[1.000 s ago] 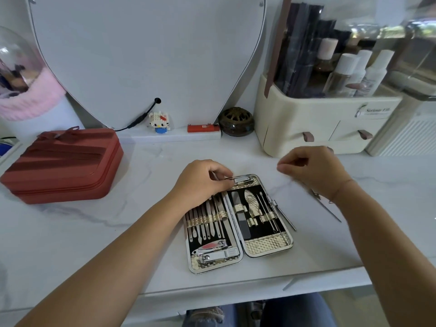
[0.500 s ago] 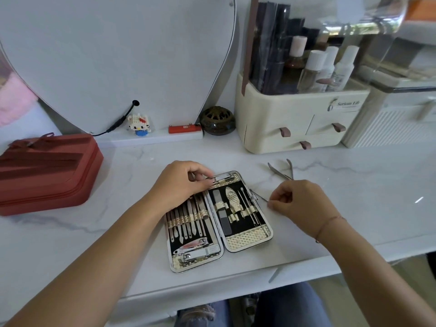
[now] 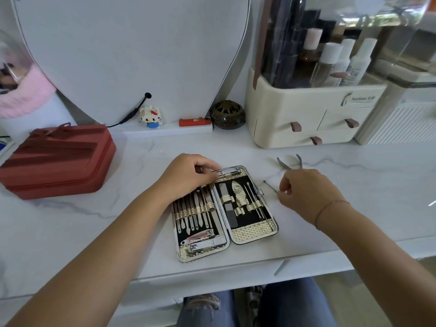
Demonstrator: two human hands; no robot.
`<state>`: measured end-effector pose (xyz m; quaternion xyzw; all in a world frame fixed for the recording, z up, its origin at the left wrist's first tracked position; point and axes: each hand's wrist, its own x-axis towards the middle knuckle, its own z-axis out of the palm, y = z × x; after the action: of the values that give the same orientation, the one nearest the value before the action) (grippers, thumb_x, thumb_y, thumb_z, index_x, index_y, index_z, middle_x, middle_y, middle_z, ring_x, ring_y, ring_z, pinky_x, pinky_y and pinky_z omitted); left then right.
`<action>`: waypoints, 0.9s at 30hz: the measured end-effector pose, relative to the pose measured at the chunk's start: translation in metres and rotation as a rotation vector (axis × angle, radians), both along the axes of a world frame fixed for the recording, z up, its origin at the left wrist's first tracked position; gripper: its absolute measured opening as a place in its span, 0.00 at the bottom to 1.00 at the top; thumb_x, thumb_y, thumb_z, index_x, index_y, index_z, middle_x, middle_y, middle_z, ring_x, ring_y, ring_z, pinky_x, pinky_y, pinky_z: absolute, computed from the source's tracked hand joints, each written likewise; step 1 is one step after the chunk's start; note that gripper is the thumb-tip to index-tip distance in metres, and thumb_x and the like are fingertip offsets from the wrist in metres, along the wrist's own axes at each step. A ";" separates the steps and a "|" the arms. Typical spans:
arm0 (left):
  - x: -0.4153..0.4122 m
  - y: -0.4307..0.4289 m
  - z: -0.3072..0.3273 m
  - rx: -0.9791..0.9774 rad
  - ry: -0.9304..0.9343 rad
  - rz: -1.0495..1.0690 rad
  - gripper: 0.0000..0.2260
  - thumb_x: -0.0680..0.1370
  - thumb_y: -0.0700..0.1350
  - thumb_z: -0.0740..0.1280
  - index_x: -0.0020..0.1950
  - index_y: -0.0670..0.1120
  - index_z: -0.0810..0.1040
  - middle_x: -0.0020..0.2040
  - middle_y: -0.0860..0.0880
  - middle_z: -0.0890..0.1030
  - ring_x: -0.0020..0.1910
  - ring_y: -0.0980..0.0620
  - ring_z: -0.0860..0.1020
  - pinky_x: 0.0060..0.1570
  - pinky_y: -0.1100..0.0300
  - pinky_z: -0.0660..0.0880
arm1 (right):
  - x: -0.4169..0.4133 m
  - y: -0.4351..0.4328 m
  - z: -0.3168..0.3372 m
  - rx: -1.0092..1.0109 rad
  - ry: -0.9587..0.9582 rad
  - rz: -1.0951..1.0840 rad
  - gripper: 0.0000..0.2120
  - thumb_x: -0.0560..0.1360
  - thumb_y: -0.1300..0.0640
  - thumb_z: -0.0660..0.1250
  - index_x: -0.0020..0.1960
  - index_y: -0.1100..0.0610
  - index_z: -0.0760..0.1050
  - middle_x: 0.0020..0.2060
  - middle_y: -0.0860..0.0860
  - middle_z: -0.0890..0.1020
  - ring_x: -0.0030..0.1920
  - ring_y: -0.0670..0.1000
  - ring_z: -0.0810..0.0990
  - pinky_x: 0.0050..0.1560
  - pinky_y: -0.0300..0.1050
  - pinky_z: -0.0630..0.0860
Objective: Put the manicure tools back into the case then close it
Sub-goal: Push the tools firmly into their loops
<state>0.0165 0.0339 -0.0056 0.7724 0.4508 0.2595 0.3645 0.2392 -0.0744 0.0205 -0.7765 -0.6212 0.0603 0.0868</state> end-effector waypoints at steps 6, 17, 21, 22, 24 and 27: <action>0.000 0.000 0.000 -0.001 -0.004 -0.004 0.06 0.73 0.45 0.73 0.49 0.52 0.84 0.36 0.55 0.81 0.37 0.59 0.77 0.43 0.63 0.73 | 0.009 0.018 0.011 -0.204 0.165 0.070 0.08 0.66 0.58 0.66 0.29 0.54 0.77 0.27 0.52 0.82 0.31 0.49 0.78 0.34 0.38 0.73; 0.000 0.001 0.002 -0.003 0.015 -0.013 0.06 0.73 0.45 0.72 0.49 0.52 0.84 0.37 0.55 0.82 0.37 0.59 0.78 0.44 0.62 0.73 | 0.011 0.018 0.011 -0.052 0.832 0.037 0.09 0.71 0.66 0.64 0.32 0.61 0.77 0.27 0.54 0.78 0.21 0.45 0.66 0.24 0.35 0.65; 0.000 0.001 0.002 -0.007 0.011 -0.017 0.05 0.72 0.45 0.72 0.47 0.53 0.84 0.36 0.55 0.81 0.36 0.57 0.77 0.44 0.59 0.73 | -0.007 0.021 0.014 -0.119 1.132 0.167 0.09 0.72 0.71 0.66 0.50 0.61 0.75 0.32 0.61 0.78 0.22 0.47 0.70 0.22 0.36 0.69; 0.000 0.001 0.002 -0.010 0.009 -0.016 0.05 0.72 0.45 0.73 0.47 0.53 0.84 0.36 0.55 0.81 0.36 0.58 0.77 0.44 0.59 0.73 | -0.011 0.022 0.012 -0.133 1.158 0.210 0.15 0.72 0.70 0.67 0.55 0.58 0.74 0.31 0.61 0.78 0.23 0.48 0.71 0.23 0.37 0.71; 0.000 0.001 0.002 -0.011 0.005 -0.013 0.05 0.72 0.45 0.73 0.46 0.54 0.84 0.35 0.55 0.81 0.35 0.58 0.77 0.43 0.60 0.73 | -0.018 0.025 0.008 -0.132 1.179 0.270 0.23 0.72 0.70 0.66 0.62 0.52 0.70 0.31 0.59 0.78 0.25 0.49 0.75 0.26 0.38 0.74; 0.001 0.001 0.003 -0.011 -0.001 -0.016 0.05 0.72 0.45 0.73 0.45 0.55 0.83 0.34 0.54 0.81 0.34 0.58 0.77 0.43 0.57 0.74 | -0.028 0.030 0.002 -0.080 1.168 0.301 0.23 0.73 0.70 0.65 0.64 0.53 0.70 0.32 0.59 0.79 0.27 0.49 0.78 0.29 0.38 0.77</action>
<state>0.0171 0.0350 -0.0030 0.7737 0.4459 0.2546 0.3712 0.2116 -0.0440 0.0225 -0.5211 -0.5712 0.5117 0.3746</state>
